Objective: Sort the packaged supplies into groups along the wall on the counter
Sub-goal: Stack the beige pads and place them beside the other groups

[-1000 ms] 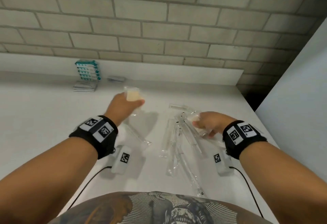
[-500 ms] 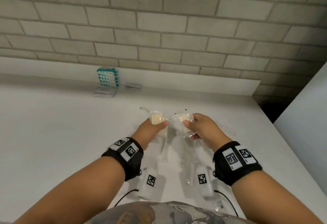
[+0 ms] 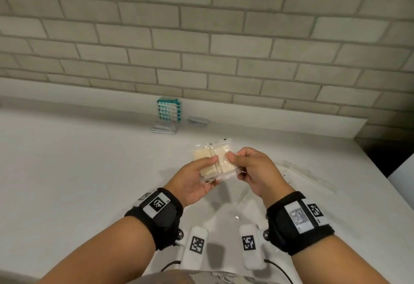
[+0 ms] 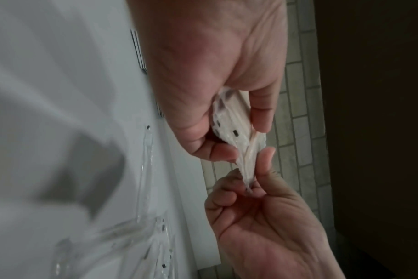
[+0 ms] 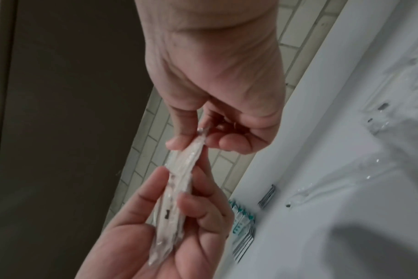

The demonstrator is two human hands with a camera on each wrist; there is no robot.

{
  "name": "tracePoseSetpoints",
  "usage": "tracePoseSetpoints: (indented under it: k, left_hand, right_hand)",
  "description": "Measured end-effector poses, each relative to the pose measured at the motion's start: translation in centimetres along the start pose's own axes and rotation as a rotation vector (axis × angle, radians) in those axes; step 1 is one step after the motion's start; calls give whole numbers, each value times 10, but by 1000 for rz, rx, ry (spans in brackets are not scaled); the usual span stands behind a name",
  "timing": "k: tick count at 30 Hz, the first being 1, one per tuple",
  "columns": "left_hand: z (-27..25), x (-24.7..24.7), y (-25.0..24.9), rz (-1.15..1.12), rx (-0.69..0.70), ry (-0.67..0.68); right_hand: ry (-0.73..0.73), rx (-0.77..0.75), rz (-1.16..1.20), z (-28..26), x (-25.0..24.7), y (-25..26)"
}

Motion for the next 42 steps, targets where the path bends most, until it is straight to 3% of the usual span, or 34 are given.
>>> tracePoseSetpoints:
  k: [8, 12, 14, 16, 19, 23, 27, 33, 35, 37, 39, 42]
  left_hand:
    - [-19, -42, -25, -112, 0, -117]
    - [-24, -57, -33, -135, -34, -140]
    - [-27, -60, -37, -91, -44, -97]
    - [-31, -61, -42, -15, -24, -65]
    - [-35, -68, -51, 128, 66, -118]
    - [-41, -73, -61, 282, 141, -172]
    - [-45, -75, -66, 377, 164, -185]
    - [-49, -90, -70, 445, 147, -184]
    - [-48, -97, -70, 438, 145, -193]
    - [-49, -107, -73, 380, 147, -216]
    - [-51, -121, -76, 294, 139, -228]
    - [-54, -141, -80, 162, 95, -228]
  right_hand:
    - [-12, -131, -132, 7, 45, 5]
    - [-83, -384, -331, 8, 53, 14]
    - [-24, -465, -453, 8, 63, 12]
    - [59, -449, -533, 8, 71, 6]
    - [81, -405, -571, 13, 75, 2]
    - [152, -179, -414, 21, 86, 7]
    - [228, -140, -574, 29, 93, 16]
    - [343, -101, -593, 27, 106, 14]
    - [313, -121, -669, 30, 107, 11]
    - [169, -182, -933, 37, 97, 12]
    - [33, -167, -1009, 42, 84, 10]
    - [125, -50, -941, 40, 90, -8]
Point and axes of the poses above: each hand's wrist, its own z-axis towards the middle knuckle, its own x-axis out of the palm, y = z × x, the point moved 5 cm from there along z, towards the middle knuckle, and after that the axes turned 14 degrees about -x, right-handed, at the moved point
